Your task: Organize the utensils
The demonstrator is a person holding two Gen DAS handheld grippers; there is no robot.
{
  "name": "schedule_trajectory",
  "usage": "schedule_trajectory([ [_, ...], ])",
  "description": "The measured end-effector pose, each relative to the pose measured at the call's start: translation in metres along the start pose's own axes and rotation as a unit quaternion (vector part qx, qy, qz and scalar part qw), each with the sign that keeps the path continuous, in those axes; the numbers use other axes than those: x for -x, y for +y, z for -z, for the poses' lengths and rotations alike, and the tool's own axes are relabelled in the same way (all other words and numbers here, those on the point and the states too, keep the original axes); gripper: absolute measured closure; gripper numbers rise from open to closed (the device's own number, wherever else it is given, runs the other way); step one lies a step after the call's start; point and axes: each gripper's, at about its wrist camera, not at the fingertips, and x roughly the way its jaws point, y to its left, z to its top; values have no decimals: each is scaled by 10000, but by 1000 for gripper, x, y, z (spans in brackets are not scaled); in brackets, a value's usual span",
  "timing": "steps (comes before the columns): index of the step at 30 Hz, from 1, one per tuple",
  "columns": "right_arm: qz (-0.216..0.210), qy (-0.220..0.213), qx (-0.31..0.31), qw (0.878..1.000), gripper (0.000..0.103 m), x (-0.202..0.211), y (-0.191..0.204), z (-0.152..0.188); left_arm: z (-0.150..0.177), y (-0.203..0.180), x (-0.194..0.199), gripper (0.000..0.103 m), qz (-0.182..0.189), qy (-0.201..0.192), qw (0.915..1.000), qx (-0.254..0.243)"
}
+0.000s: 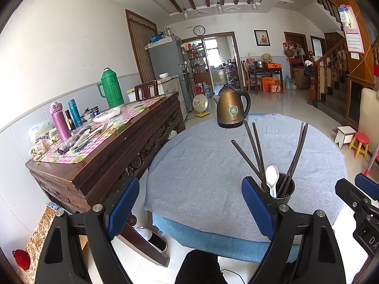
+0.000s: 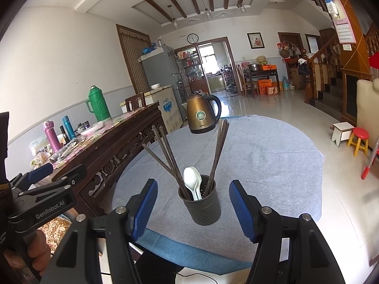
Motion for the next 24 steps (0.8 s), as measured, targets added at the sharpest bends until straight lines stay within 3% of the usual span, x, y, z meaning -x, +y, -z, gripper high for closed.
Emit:
schedule_trajectory([
  [24, 10, 79, 70, 9999, 36, -6, 10, 3, 5, 9, -4, 15, 34, 74, 9999, 86],
])
